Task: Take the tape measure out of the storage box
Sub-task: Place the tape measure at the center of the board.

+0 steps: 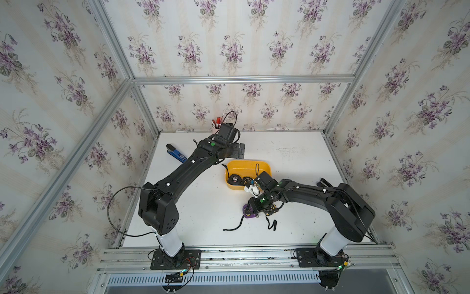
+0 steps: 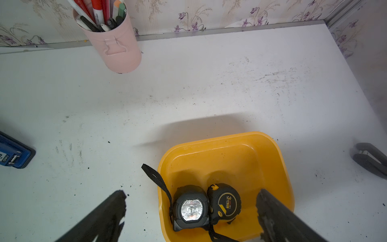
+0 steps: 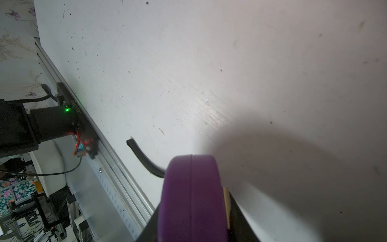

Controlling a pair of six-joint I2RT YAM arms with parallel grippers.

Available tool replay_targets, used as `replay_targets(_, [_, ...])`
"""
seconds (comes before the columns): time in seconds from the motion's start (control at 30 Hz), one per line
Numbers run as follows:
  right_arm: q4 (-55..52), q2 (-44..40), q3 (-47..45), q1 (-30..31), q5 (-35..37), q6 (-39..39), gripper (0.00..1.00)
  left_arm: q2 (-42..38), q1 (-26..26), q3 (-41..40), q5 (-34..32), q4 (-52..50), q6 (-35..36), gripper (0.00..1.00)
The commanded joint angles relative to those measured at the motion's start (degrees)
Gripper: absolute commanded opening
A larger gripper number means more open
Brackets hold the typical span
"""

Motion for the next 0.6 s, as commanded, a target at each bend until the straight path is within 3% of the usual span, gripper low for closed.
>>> replay_targets(0.0, [-0.43, 0.82, 0.20, 0.43, 0.07, -1.03, 0.28, -0.25, 0.24, -0.25, -1.27, 0.96, -0.54, 1.00])
replay_targets(0.17, [-0.30, 0.25, -0.53, 0.57, 2.64, -0.15, 0.40, -0.30, 0.33, -1.71, -1.00, 2.00, -1.34, 1.00])
replay_targets(0.33, [-1.00, -0.61, -0.53, 0.52, 5.10, 0.30, 0.69, -0.12, 0.33, -1.69, -0.96, 2.26, -1.45, 1.00])
replay_targets(0.57, [-1.06, -3.30, -0.79, 0.60, 9.47, 1.28, 0.76, -0.56, 0.42, -2.59, -1.09, 2.71, -1.46, 1.00])
